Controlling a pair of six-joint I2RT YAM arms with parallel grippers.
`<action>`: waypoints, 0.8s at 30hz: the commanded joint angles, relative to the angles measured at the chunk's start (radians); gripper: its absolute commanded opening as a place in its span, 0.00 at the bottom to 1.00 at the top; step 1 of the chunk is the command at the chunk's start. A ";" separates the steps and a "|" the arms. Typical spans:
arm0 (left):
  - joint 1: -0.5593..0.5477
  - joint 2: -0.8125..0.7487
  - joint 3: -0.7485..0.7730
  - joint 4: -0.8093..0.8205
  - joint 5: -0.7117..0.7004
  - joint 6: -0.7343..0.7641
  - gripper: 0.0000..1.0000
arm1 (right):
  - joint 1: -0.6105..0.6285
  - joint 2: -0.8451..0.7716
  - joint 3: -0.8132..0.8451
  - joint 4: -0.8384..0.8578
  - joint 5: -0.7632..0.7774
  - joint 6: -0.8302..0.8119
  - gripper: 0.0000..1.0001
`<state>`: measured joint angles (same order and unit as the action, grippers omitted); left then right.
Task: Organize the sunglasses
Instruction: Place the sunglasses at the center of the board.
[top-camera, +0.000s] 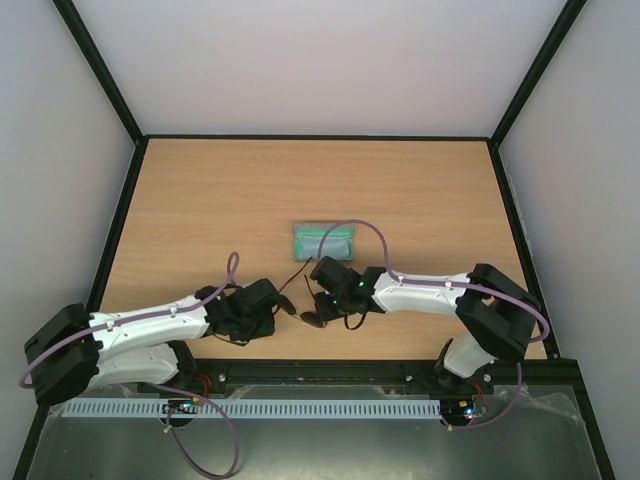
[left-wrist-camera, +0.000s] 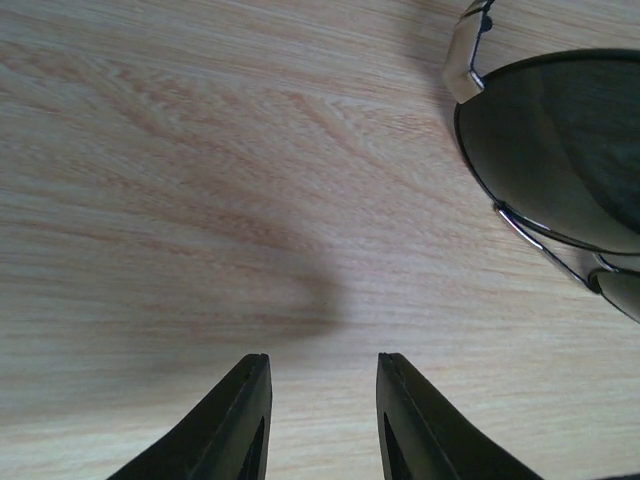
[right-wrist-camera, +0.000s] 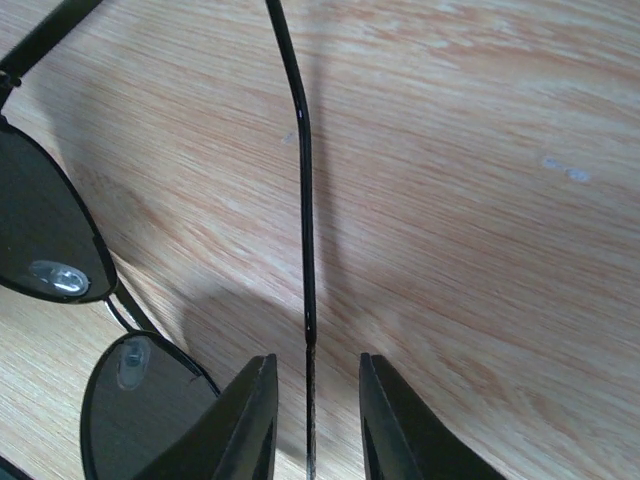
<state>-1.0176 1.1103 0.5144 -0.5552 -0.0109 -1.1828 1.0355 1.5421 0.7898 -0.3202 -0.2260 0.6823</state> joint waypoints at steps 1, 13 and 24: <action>-0.007 0.048 -0.031 0.099 -0.007 -0.041 0.31 | 0.016 -0.001 0.008 0.006 0.020 0.016 0.25; -0.006 0.077 -0.058 0.127 -0.048 -0.076 0.30 | -0.076 -0.036 0.121 -0.128 0.141 -0.095 0.23; -0.005 0.074 -0.061 0.139 -0.058 -0.091 0.30 | -0.125 0.115 0.136 -0.093 0.128 -0.146 0.21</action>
<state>-1.0180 1.1751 0.4751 -0.4030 -0.0448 -1.2633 0.9150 1.6085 0.9073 -0.4091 -0.1108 0.5682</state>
